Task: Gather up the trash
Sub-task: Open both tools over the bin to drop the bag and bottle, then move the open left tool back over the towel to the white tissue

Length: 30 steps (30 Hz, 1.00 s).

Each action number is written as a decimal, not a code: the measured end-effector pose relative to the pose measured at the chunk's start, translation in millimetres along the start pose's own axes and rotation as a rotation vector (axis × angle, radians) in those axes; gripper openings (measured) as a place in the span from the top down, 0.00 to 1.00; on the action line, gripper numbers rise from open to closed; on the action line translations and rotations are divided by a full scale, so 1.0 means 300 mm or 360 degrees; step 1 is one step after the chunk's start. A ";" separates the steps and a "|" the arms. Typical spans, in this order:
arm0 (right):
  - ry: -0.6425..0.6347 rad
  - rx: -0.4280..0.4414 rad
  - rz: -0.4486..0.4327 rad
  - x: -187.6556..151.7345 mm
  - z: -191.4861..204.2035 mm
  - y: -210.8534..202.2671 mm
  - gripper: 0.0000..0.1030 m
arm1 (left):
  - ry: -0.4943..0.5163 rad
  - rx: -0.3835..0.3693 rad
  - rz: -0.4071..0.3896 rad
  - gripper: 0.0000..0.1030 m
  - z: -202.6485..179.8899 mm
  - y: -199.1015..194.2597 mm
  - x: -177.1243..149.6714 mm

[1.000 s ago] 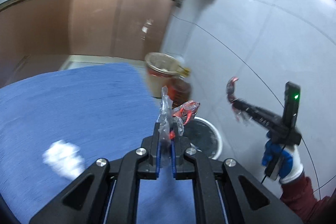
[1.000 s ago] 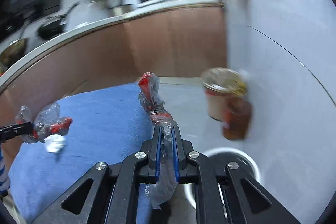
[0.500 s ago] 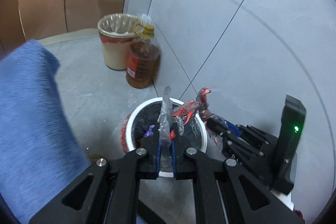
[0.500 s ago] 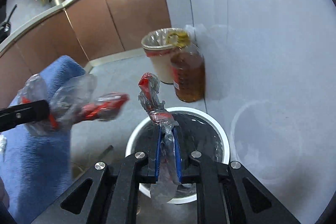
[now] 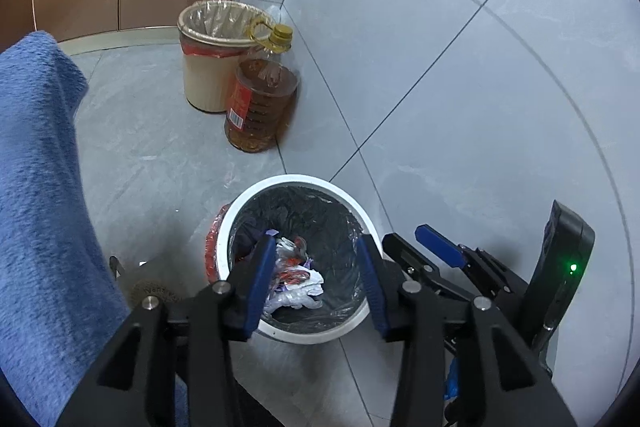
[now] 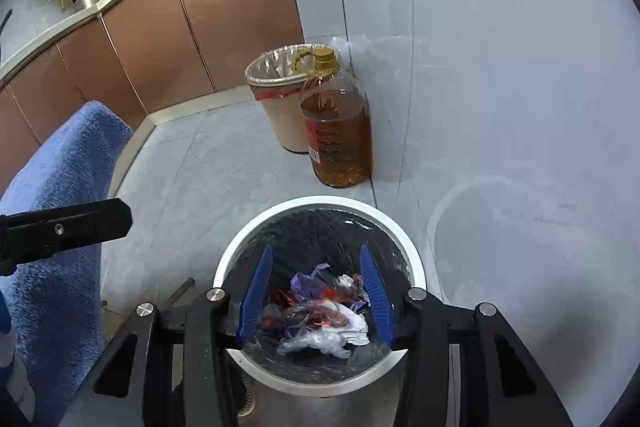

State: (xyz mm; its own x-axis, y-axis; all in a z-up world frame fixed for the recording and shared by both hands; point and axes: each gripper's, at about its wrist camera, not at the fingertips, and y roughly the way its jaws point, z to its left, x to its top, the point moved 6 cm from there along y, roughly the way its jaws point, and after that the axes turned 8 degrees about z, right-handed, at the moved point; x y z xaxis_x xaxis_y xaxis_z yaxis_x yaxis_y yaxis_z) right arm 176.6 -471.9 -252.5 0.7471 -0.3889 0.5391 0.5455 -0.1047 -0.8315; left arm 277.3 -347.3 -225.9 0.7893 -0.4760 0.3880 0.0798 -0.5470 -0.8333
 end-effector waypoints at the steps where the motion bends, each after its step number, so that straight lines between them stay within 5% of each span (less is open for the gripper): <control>1: 0.0005 0.0006 -0.0014 0.000 0.007 -0.016 0.57 | 0.0000 0.0006 -0.0023 0.61 0.002 -0.028 -0.006; 13: -0.0067 0.0143 -0.0272 0.058 0.168 -0.311 0.51 | -0.0009 0.0158 -0.0334 0.56 0.059 -0.443 -0.091; 20: -0.0194 0.0263 -0.0406 0.072 0.325 -0.515 0.49 | -0.0112 0.0320 -0.0527 0.56 0.155 -0.721 -0.233; 30: -0.0388 0.0406 -0.0472 0.032 0.537 -0.672 0.49 | -0.0317 0.0479 -0.0645 0.56 0.361 -0.937 -0.448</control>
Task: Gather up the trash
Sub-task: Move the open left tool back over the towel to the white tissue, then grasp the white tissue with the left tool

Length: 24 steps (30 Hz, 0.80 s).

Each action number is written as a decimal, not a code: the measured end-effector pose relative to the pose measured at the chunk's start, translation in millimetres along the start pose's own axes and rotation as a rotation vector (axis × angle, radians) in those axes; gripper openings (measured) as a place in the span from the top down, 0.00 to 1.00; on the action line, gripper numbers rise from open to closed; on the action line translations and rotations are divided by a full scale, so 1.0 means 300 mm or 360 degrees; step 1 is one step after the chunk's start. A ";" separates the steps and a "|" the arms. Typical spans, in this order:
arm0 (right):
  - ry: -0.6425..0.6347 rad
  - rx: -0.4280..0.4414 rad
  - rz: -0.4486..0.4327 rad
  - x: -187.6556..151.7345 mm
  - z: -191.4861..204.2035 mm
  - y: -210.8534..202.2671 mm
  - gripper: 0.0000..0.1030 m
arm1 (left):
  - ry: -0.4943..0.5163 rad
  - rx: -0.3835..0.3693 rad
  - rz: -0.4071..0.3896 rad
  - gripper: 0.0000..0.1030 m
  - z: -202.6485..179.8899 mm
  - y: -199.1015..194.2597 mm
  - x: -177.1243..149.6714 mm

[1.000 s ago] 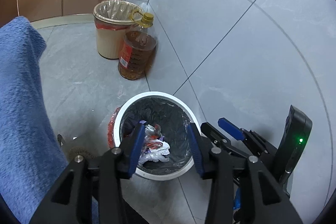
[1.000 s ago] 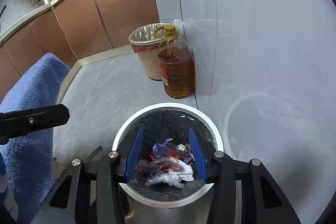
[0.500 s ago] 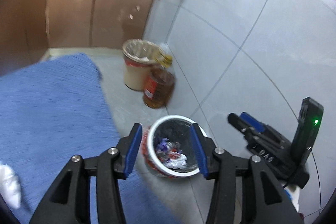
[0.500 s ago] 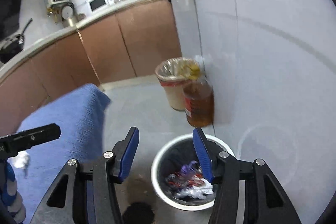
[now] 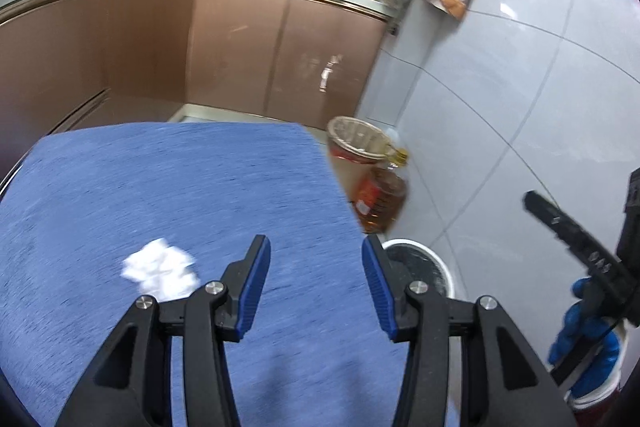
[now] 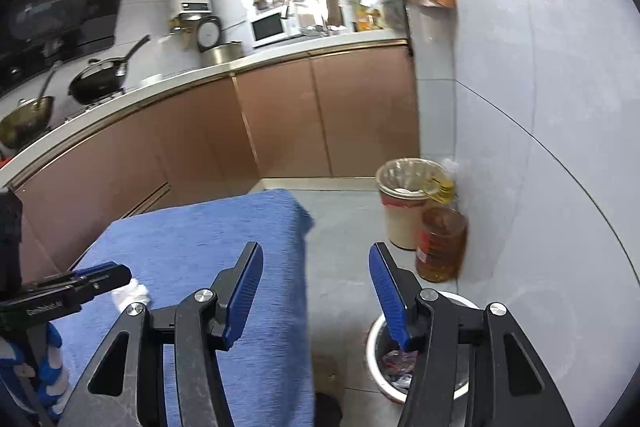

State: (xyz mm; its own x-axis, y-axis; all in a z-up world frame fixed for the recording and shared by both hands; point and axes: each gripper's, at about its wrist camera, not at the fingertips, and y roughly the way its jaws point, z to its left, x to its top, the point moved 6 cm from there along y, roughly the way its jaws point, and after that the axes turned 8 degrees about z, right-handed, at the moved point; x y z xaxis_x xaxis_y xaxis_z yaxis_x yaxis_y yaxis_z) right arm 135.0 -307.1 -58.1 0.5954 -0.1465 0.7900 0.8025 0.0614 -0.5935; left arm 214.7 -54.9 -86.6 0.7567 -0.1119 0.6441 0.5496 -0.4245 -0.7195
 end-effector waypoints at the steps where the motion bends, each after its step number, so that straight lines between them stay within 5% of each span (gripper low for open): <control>1: -0.0013 0.0006 -0.0005 0.003 0.010 -0.006 0.49 | -0.0023 0.0013 -0.0004 0.56 0.029 -0.011 -0.009; 12: -0.0055 0.0062 0.0008 -0.010 0.092 -0.013 0.47 | -0.0223 0.0164 0.0018 0.56 0.310 -0.045 -0.114; 24: 0.0004 0.0037 0.0099 -0.069 0.021 0.047 0.45 | -0.0299 0.0286 0.0143 0.55 0.418 0.149 -0.106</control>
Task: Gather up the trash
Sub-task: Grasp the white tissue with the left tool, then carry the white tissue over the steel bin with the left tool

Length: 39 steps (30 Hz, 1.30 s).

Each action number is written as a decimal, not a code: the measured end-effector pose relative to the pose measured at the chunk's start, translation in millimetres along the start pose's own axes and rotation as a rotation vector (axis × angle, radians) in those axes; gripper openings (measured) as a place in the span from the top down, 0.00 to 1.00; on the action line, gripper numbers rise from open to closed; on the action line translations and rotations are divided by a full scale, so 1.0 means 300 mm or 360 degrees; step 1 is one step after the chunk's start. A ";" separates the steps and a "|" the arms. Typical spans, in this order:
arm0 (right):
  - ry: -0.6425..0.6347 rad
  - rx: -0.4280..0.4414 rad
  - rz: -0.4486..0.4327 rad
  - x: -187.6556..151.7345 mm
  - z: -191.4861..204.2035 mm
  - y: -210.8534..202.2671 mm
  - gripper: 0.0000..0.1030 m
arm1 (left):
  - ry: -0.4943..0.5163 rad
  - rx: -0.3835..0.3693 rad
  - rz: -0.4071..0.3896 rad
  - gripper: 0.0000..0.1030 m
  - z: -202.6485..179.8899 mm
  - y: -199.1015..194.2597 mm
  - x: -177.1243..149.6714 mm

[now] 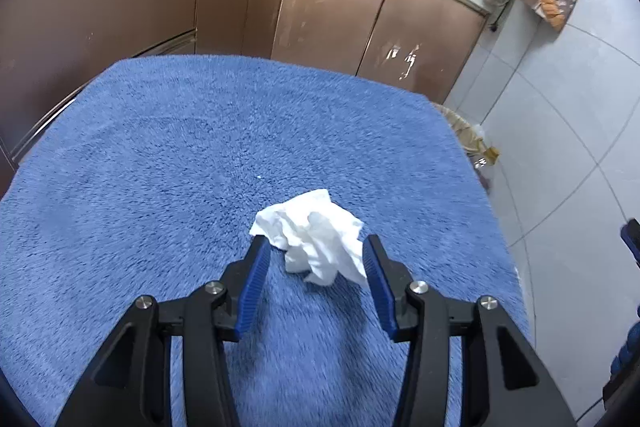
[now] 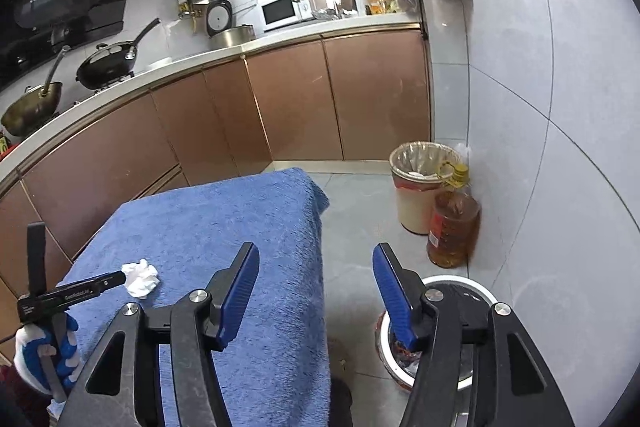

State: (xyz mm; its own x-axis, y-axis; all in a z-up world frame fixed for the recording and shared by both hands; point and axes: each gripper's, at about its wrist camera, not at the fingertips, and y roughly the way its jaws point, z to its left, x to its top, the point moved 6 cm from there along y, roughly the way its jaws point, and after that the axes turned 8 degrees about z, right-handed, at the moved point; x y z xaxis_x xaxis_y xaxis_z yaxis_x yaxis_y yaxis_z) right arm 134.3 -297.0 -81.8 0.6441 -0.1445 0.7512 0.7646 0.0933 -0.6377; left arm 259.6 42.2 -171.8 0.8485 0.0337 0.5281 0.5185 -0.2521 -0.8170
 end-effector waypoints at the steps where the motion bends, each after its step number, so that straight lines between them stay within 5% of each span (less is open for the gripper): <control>1: 0.0009 -0.0003 0.0007 -0.002 -0.011 0.005 0.44 | 0.0001 0.0006 0.0010 0.56 0.000 0.017 0.004; 3: 0.0022 -0.0006 0.0020 -0.006 -0.030 0.013 0.44 | -0.0003 0.0018 0.0035 0.59 -0.001 0.054 0.013; 5: 0.0033 -0.0005 0.0031 -0.012 -0.047 0.021 0.44 | -0.0011 0.0011 0.0064 0.77 -0.005 0.083 0.011; 8: 0.0047 -0.0001 0.0039 -0.021 -0.072 0.026 0.44 | 0.0001 0.0002 0.0084 0.90 -0.010 0.110 0.015; 19: 0.0129 0.0030 0.0034 -0.043 -0.157 0.021 0.44 | 0.0073 -0.0048 0.0023 0.96 -0.096 0.051 0.036; 28: 0.0195 -0.0047 -0.0019 -0.065 -0.240 -0.013 0.43 | 0.0403 -0.0322 0.0100 0.96 -0.511 0.044 0.011; 39: 0.0260 -0.0199 -0.0113 -0.080 -0.372 -0.080 0.40 | 0.0787 -0.0545 0.0373 0.95 -1.098 0.290 -0.112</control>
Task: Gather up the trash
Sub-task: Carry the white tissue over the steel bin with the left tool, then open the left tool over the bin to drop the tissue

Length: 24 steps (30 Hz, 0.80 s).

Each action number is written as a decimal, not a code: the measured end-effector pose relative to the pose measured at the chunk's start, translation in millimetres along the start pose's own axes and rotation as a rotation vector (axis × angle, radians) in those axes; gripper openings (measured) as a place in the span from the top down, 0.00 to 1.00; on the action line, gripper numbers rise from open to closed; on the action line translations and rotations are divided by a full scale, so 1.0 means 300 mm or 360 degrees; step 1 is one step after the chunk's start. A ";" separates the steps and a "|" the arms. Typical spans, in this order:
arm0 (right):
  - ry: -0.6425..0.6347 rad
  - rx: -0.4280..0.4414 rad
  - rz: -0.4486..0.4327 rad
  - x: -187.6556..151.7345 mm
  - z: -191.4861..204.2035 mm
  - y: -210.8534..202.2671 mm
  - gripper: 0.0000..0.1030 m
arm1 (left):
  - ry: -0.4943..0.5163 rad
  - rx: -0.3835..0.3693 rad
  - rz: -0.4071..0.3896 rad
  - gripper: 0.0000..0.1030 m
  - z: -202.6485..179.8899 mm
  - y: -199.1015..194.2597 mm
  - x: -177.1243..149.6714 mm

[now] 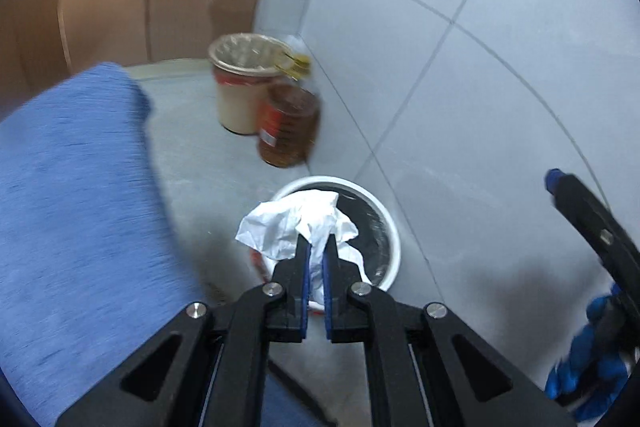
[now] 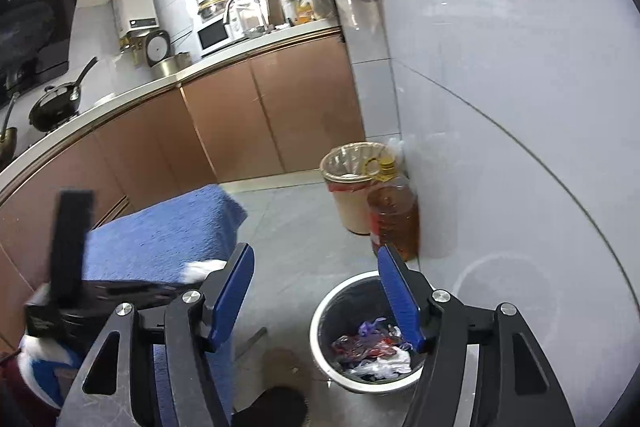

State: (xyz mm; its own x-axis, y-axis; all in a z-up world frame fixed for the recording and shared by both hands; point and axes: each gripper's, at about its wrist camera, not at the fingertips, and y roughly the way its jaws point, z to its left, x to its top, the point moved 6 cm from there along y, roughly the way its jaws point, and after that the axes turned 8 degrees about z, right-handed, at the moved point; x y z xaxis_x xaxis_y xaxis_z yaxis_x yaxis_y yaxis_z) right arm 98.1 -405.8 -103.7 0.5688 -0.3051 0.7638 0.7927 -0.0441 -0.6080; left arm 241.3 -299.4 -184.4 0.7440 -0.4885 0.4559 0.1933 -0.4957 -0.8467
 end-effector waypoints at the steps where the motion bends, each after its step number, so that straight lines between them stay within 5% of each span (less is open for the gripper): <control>1: 0.0007 -0.0005 -0.0003 0.000 -0.010 0.001 0.40 | 0.0007 -0.0013 0.0023 0.95 -0.027 0.043 0.017; 9: 0.0083 -0.0049 -0.0021 -0.016 -0.094 0.013 0.38 | 0.0042 -0.0072 0.0149 0.87 -0.148 0.271 0.060; 12: 0.0106 -0.0050 0.0000 -0.033 -0.109 0.034 0.38 | 0.0042 -0.0074 0.0168 0.70 -0.157 0.324 0.070; 15: 0.0108 -0.0063 0.0010 -0.044 -0.116 0.046 0.38 | 0.0033 -0.0103 0.0162 0.59 -0.155 0.338 0.074; 24: 0.0197 -0.0066 0.0021 -0.124 -0.158 0.067 0.38 | 0.0110 -0.0041 0.0084 0.58 -0.111 0.239 0.035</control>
State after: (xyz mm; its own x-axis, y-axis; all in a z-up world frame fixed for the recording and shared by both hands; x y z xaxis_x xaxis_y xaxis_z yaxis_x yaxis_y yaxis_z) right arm 82.5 -440.4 -154.4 0.5458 -0.4206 0.7247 0.7741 -0.0779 -0.6283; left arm 241.7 -364.1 -231.1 0.7065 -0.5623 0.4296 0.1380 -0.4860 -0.8630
